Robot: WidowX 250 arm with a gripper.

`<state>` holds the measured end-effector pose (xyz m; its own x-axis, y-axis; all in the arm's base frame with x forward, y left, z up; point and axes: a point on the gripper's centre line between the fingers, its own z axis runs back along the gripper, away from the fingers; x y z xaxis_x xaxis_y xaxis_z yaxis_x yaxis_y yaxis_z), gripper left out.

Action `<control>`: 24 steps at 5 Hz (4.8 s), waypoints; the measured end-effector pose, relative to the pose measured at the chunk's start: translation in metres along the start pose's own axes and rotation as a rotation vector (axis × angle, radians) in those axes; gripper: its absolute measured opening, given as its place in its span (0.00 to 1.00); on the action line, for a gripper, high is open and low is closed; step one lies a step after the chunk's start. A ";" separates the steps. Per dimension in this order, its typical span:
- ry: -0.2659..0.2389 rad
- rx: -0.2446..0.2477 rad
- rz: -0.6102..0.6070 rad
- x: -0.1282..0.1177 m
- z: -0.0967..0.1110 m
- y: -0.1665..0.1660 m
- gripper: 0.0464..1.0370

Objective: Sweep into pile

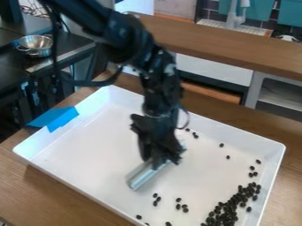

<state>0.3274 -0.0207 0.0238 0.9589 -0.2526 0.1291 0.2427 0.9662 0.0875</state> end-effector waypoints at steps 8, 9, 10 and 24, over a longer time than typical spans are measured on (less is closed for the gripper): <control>0.061 -0.029 0.188 -0.027 -0.003 -0.010 0.27; 0.072 0.008 0.182 -0.030 -0.010 -0.006 0.27; 0.088 0.030 0.170 -0.038 -0.013 -0.007 0.27; 0.123 -0.082 0.315 -0.003 0.007 0.007 0.27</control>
<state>0.3250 -0.0135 0.0311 0.9979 0.0625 0.0169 -0.0622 0.9979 -0.0177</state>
